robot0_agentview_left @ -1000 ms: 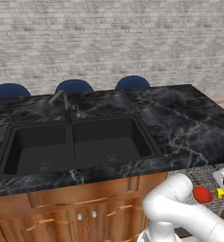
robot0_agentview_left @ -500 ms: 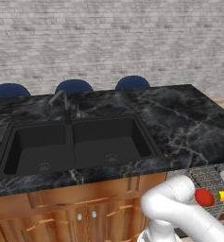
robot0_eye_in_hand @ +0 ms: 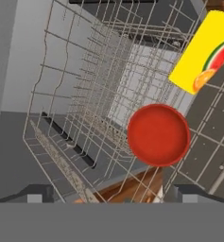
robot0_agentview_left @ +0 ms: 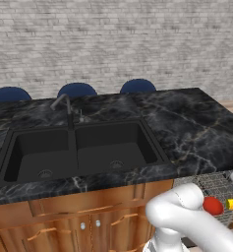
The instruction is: Pick up the cup and bowl from the counter, place them in the dishwasher, and close the dishwasher door.
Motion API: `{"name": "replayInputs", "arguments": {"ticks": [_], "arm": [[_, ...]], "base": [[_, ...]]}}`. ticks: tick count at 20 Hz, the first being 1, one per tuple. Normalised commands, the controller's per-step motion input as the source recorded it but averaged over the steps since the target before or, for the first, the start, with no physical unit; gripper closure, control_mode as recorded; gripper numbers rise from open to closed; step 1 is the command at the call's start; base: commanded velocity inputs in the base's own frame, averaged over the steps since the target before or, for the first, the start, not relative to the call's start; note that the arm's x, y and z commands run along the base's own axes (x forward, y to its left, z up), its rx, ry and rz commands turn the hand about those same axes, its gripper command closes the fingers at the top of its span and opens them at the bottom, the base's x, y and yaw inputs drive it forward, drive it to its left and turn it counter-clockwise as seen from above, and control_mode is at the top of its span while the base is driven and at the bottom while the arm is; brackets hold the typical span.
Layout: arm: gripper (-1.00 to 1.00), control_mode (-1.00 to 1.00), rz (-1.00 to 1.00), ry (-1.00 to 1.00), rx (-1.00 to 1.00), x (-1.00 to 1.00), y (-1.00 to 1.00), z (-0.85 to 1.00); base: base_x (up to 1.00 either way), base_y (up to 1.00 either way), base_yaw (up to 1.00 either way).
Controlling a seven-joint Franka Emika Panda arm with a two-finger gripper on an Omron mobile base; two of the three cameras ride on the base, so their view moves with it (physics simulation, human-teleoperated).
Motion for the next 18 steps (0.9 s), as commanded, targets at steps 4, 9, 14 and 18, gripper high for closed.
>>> {"name": "replayInputs", "arguments": {"ticks": [4, 9, 14, 18], "arm": [[-1.0, -1.0, 0.0, 0.0, 0.0, 0.0, 0.0, 0.25], [-1.0, -1.0, 0.0, -0.01, 0.0, -0.07, 0.0, 0.23], [-1.0, -1.0, 0.0, -0.02, 0.0, -0.08, 0.0, 0.15], [-1.0, -1.0, 0.0, -0.02, 0.0, -0.14, 0.0, 0.14]], "base": [[0.0, 0.0, 0.0], [0.0, 0.0, 0.0], [0.0, 0.0, 0.0], [0.0, 0.0, 0.0]]}}
